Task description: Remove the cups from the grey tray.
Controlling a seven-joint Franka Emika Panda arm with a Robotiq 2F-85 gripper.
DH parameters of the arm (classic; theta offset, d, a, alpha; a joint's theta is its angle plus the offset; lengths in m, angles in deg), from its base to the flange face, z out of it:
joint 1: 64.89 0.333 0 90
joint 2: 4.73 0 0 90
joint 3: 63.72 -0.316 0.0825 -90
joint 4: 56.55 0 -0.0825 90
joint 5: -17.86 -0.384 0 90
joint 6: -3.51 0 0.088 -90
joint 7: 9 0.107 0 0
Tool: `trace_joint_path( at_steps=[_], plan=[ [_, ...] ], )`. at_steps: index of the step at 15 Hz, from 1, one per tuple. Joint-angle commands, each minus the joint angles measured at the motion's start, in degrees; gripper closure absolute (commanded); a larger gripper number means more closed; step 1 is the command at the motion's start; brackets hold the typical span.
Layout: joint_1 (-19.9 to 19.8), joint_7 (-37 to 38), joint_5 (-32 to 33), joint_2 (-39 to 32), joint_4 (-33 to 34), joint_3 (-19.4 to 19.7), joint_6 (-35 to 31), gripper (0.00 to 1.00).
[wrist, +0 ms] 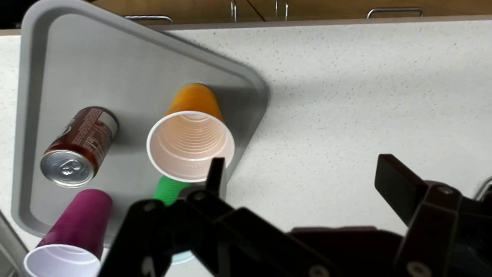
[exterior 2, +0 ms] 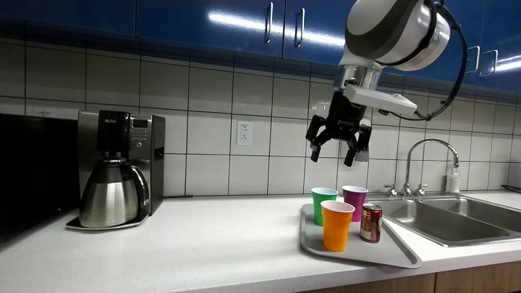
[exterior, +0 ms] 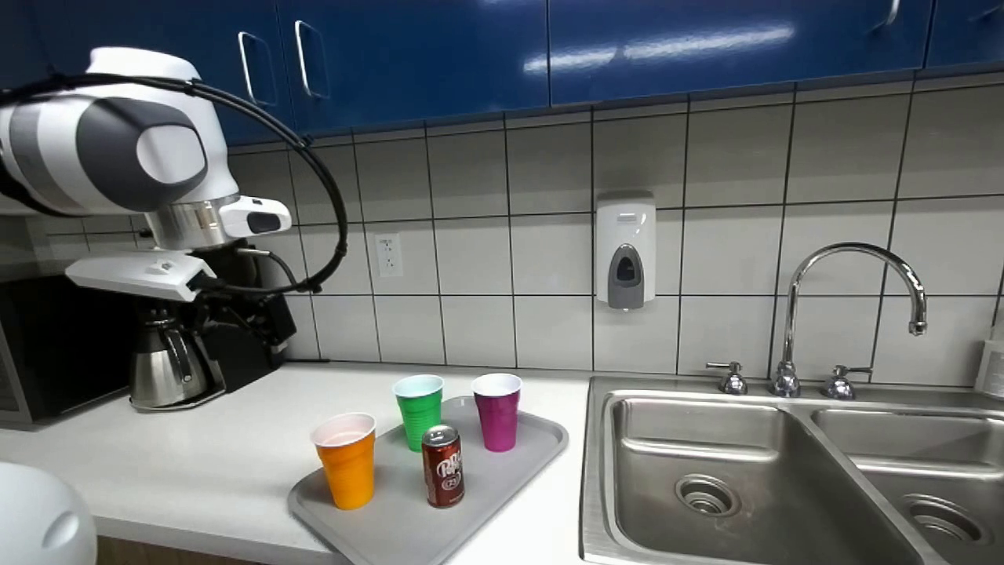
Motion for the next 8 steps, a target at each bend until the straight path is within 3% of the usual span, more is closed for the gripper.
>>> trace_joint_path(
  at_steps=[1, 8],
  plan=[
    [-2.4, 2.0, 2.2, -1.6, -2.8, 0.0, -6.3, 0.0],
    [-5.2, 2.4, 4.7, -10.5, -2.4, 0.2, -15.6, 0.0]
  ],
)
